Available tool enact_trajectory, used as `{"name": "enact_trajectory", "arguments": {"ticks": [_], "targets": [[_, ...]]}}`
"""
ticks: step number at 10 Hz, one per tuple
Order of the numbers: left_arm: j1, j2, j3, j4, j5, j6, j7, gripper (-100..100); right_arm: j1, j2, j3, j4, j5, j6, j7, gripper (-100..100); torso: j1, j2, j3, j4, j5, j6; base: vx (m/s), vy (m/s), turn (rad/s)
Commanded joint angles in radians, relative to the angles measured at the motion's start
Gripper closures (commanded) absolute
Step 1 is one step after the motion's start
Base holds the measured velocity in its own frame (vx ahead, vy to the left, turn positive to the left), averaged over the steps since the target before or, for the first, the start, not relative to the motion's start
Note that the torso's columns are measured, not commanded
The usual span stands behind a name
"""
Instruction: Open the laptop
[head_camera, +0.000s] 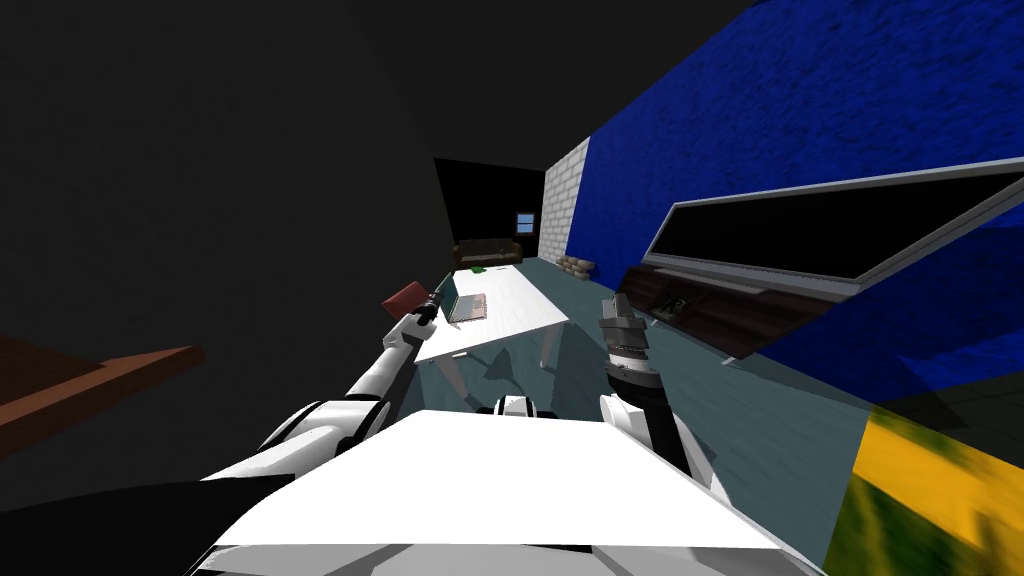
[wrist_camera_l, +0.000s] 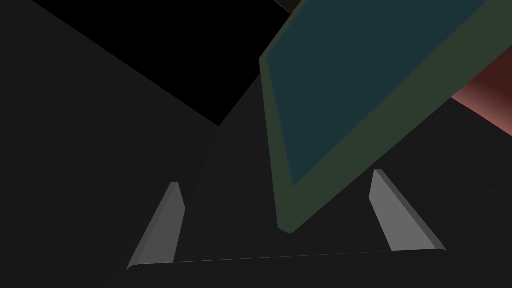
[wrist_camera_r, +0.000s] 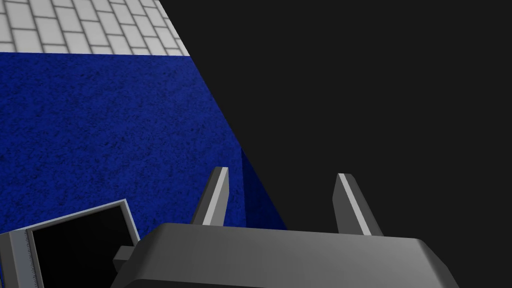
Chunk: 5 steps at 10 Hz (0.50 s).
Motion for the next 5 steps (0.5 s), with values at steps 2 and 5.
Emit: {"name": "enact_trajectory", "arguments": {"ticks": [2, 5], "targets": [[-0.067, -0.004, 0.011, 0.105, -0.027, -0.045, 0.009, -100, 0.000, 0.000, 0.000, 0.000, 0.000, 0.000, 0.000, 0, 0.001, -0.005, -0.003, -0.002, 0.001, -0.001, -0.028, -0.007, -0.039], [-0.105, -0.004, 0.011, 0.200, -0.027, -0.045, 0.009, -100, 0.000, 0.000, 0.000, 0.000, 0.000, 0.000, 0.000, 0, 0.001, 0.000, 0.000, 0.000, 0.001, -0.001, -0.047, -0.004, -0.012]]}}
